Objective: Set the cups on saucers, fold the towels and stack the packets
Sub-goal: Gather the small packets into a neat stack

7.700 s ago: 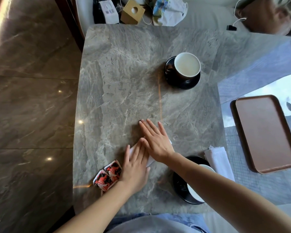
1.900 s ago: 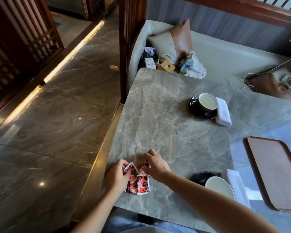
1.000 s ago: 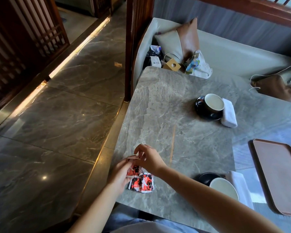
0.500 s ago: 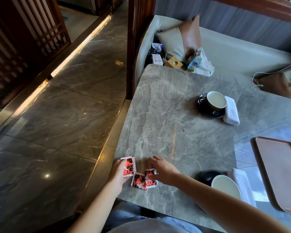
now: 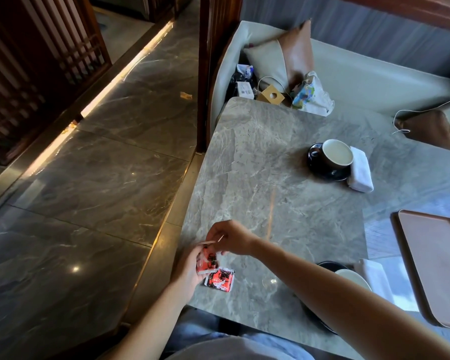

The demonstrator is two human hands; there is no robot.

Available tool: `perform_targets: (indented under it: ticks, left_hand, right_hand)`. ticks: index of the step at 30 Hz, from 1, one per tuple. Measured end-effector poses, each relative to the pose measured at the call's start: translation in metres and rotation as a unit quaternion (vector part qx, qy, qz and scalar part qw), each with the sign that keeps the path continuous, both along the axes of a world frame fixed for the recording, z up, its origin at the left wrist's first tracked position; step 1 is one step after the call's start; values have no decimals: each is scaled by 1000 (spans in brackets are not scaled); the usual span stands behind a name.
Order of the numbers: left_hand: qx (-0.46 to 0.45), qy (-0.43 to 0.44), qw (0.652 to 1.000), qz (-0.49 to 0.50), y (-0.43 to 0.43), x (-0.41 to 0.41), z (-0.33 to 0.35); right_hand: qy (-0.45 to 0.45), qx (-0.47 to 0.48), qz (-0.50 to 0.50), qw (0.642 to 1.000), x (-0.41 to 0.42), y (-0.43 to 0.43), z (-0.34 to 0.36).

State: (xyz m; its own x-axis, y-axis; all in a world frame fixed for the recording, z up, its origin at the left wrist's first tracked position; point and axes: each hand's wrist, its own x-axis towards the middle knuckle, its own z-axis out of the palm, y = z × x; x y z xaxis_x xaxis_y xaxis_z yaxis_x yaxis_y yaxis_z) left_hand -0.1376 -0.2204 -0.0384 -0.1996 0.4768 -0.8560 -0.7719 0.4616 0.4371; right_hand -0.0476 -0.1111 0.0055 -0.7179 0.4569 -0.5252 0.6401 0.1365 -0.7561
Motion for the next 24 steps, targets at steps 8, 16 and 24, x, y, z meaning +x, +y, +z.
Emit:
perform_targets:
  ticks: [8,16,24]
  left_hand:
    - [-26,100,995,7,-19,-18,-6]
    - [-40,87,995,30,-8,-24,-4]
    - [-44,68,995,57,-9,-21,0]
  right_hand:
    - [-53,169,24,984,14,-15,-18]
    - [-35,297,286,910,37,-38,-28]
    - [-92,203,137,965,47,-37,-36]
